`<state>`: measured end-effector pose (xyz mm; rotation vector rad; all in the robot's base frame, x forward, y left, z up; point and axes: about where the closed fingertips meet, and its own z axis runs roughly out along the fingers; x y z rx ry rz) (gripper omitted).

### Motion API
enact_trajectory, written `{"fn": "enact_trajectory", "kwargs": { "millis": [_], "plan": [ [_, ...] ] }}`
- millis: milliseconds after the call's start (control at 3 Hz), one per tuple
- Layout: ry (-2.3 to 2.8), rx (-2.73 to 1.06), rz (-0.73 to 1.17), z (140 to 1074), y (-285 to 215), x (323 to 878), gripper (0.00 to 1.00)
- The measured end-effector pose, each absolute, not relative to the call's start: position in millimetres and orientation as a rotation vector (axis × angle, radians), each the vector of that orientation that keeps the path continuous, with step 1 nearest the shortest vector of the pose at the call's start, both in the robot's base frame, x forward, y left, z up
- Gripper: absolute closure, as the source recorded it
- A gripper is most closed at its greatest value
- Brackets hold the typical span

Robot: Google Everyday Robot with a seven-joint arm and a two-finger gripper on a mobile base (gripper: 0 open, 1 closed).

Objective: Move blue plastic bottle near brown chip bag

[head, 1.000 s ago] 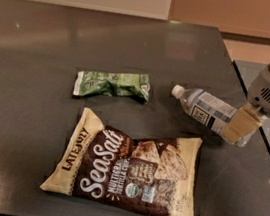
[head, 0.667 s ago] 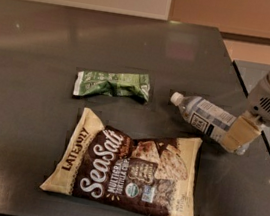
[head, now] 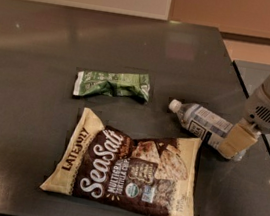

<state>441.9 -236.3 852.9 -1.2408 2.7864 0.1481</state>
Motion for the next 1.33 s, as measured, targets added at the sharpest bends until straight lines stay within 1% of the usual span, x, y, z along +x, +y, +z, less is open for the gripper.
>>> {"fn": "enact_trajectory", "kwargs": {
  "millis": [1000,1333],
  "plan": [
    [2.822,-1.241,0.169,848.0,-237.3,431.3,0.12],
    [2.816,-1.240,0.166,847.9,-236.5,432.6,0.00]
  ]
}}
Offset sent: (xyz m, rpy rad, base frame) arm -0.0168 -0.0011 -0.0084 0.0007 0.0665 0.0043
